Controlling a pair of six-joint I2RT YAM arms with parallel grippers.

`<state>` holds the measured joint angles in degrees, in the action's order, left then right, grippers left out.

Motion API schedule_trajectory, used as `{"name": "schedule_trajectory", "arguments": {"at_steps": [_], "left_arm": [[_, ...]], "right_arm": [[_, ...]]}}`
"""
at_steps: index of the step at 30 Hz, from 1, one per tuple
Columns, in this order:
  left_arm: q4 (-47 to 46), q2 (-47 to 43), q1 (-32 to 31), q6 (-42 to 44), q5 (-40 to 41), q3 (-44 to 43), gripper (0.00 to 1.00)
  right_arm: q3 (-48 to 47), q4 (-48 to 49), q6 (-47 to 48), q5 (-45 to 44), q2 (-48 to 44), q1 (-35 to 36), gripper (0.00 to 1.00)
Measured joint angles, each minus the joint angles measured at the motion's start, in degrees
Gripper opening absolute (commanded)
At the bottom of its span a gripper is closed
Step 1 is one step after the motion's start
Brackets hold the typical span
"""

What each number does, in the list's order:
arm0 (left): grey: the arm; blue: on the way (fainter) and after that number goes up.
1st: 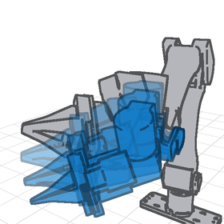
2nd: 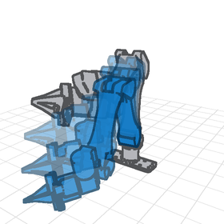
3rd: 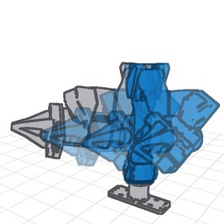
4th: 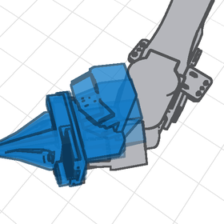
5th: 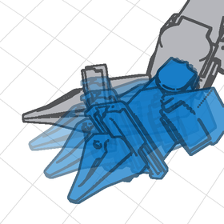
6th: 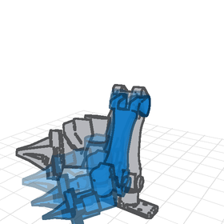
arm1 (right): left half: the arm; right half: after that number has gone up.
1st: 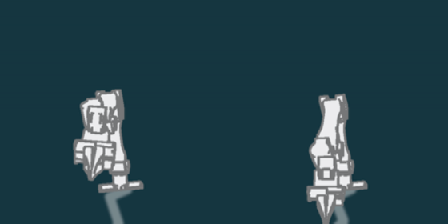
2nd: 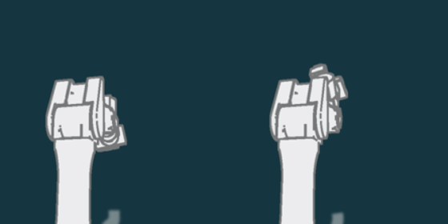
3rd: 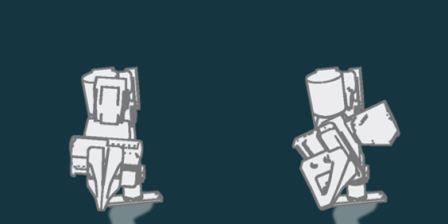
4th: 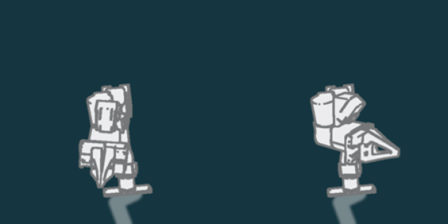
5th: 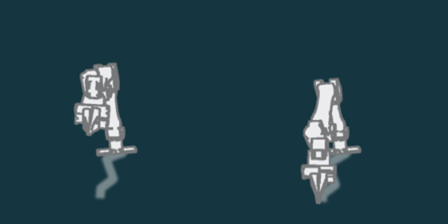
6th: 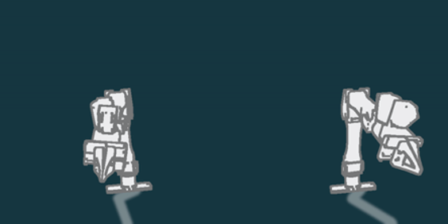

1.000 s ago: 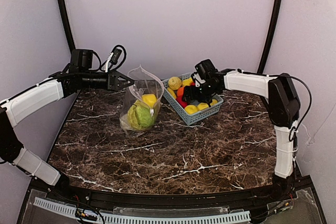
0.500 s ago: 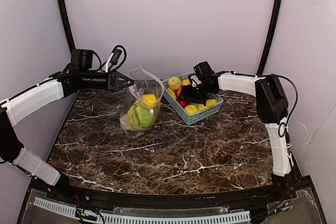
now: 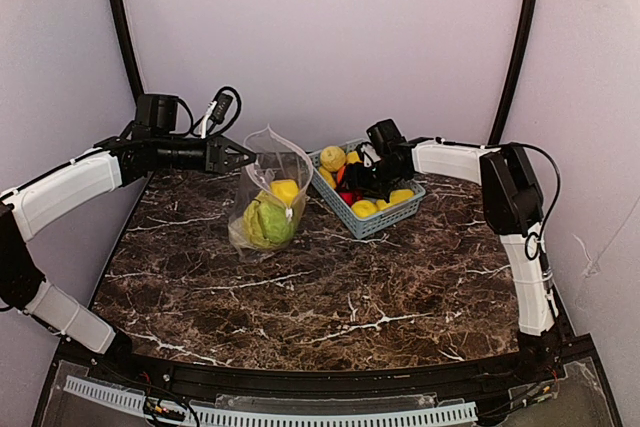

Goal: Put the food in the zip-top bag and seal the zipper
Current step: Pick up the fake vegetable from the bin, then place the fake vegetable in the zipper food storage bag.

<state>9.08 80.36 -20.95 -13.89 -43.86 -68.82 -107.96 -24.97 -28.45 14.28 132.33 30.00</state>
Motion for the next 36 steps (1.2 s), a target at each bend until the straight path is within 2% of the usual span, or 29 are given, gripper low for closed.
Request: {"name": "schedule_trajectory", "arguments": {"at_steps": [15, 26, 36], "left_arm": [[0.02, 0.22, 0.00, 0.02, 0.00, 0.00, 0.01], [0.02, 0.22, 0.00, 0.02, -0.02, 0.00, 0.01], [-0.02, 0.22, 0.00, 0.00, -0.28, 0.00, 0.01]], "right_arm": [[2.80, 0.63, -0.35, -3.45, -2.38, 0.00, 0.65], [10.32, 1.03, 2.32, -11.26, -16.24, -0.42, 0.65], [12.74, 1.51, 7.02, -9.66, -31.61, 2.08, 0.66]]}}
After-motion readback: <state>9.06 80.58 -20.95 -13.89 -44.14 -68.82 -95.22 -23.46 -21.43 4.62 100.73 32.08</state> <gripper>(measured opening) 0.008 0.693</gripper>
